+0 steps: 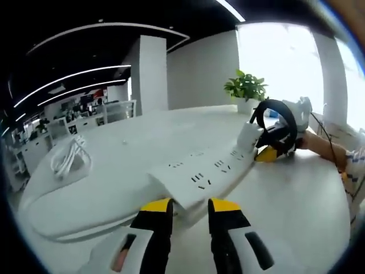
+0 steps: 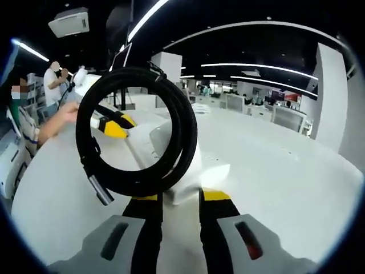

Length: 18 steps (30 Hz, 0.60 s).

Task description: Straighten the power strip on the desk, plug the charger into it

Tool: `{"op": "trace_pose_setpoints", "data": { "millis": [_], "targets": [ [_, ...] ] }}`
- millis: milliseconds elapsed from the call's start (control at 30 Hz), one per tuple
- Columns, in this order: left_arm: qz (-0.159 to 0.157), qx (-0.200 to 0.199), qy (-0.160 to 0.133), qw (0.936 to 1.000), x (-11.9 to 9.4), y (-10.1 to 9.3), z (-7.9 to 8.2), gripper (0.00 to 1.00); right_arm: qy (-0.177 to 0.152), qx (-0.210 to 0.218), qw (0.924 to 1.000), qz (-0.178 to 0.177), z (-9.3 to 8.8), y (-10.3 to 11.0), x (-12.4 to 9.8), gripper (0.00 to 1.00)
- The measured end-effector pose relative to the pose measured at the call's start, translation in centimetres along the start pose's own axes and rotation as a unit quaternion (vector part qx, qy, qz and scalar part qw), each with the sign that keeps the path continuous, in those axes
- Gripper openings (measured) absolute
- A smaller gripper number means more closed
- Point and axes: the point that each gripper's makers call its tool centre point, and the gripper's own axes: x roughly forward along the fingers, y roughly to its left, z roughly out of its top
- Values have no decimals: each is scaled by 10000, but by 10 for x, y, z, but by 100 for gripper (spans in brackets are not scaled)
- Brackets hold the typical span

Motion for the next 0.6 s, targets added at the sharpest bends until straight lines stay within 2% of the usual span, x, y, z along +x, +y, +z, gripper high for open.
{"op": "trace_pose_setpoints", "data": {
  "millis": [200,367,600],
  "targets": [
    [16,-39,-14,10000,0,1,0,24,14,12,10000,-69,0,0,0,24],
    [161,3,-55,9999,1,1,0,24,-26,78,9999,-131,0,-1,1,23],
    [128,-72,-78,9999,1,1,1,25,19,142,9996,-236,0,-4,2,22]
  ]
}}
